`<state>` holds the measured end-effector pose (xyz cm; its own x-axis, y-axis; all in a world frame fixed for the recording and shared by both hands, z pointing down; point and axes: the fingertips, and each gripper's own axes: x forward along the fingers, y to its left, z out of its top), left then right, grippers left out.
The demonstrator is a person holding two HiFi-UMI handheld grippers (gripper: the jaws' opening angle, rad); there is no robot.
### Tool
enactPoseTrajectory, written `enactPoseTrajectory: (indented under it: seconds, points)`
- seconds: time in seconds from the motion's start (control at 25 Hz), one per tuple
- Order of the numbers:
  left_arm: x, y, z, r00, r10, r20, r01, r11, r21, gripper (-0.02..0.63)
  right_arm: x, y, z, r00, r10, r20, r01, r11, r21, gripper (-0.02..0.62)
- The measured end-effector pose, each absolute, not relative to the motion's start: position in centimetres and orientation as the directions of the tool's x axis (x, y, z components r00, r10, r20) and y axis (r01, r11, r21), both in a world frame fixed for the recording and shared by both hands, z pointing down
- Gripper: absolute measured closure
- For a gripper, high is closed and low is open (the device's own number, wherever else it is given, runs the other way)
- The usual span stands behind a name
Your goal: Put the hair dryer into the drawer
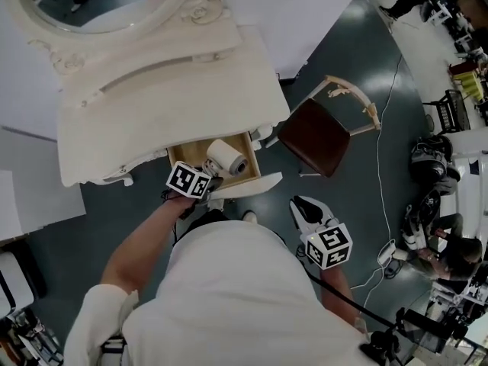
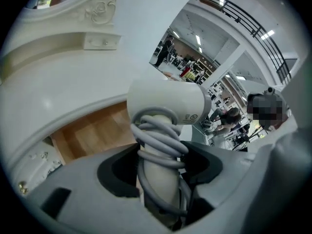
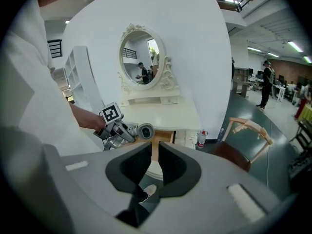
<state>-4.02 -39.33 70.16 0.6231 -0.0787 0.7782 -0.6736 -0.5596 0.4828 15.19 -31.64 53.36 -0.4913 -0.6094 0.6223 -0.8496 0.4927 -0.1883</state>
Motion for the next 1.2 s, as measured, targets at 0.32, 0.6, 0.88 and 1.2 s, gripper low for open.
enactPoseTrajectory:
  seconds: [0.32, 0.6, 0.88, 1.2]
  points:
    - [-3.5, -40.7, 74.9, 0.57, 0.015, 0.821, -0.643, -0.615, 0.457, 0.347, 16.5, -30.1, 53.4, -0.366, -0.651, 0.665, -0.924, 0.337, -0.179, 0.549]
    - [-3.0, -42.6, 78.2, 0.531, 0.025, 0.847, -0.667, -0.604, 0.436, 0.347, 17.4, -29.1, 53.5, -0.293, -0.66, 0.692, -0.954, 0.248, -0.167, 0.549]
    - [-3.4, -44.6, 80.2, 0.483, -0.044, 0.875, -0.725, -0.581, 0.371, 0.347, 17.5, -27.7, 52.9, -0.25, -0.65, 0.718, -0.968, 0.197, -0.158, 0.548]
    - [-4.0, -47.8, 82.3, 0.427, -0.16, 0.89, -0.784, -0.556, 0.276, 0.346, 17.7, -27.4, 52.8, -0.234, -0.622, 0.747, -0.971, 0.185, -0.151, 0.548]
